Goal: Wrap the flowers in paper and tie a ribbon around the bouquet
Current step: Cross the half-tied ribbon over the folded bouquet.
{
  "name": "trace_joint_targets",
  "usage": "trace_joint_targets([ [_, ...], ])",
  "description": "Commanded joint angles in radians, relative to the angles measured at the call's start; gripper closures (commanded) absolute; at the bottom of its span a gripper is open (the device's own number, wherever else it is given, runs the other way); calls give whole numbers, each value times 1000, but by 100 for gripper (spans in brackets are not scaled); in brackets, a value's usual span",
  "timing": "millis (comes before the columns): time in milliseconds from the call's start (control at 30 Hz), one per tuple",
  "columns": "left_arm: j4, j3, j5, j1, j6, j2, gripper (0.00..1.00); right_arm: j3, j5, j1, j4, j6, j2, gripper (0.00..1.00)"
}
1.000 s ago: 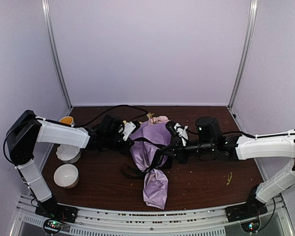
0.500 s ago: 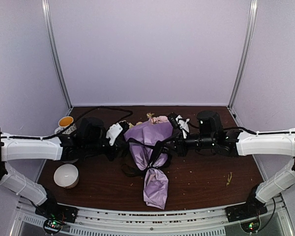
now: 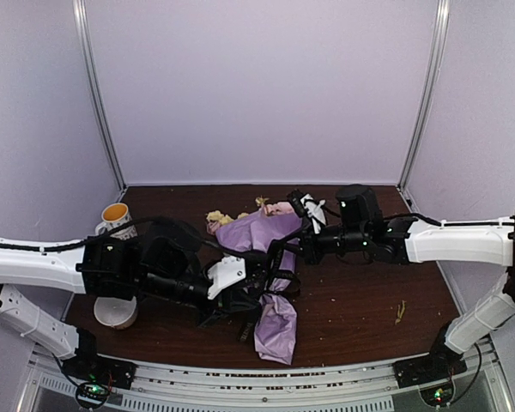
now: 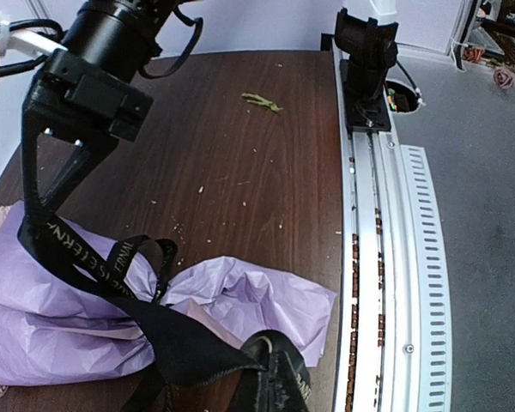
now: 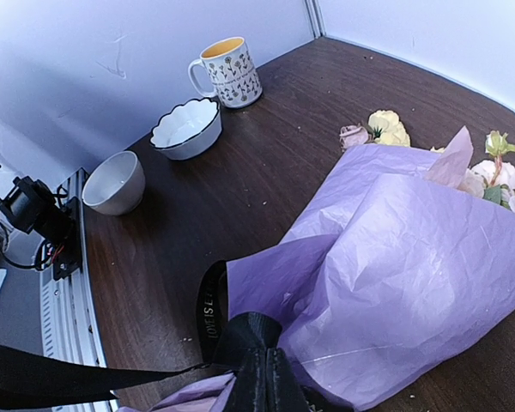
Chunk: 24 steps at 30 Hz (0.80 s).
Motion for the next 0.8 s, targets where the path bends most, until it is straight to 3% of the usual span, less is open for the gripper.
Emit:
trace_joint_targets([
  [0, -100, 37, 35, -27, 54, 70, 100, 44, 29, -6, -18, 4, 20, 100],
  [433, -100, 584, 221, -123, 384, 494, 100, 68, 24, -6, -63, -10, 30, 100],
  [767, -25, 596, 178, -128, 417, 623, 100, 41, 20, -6, -64, -1, -1, 100],
])
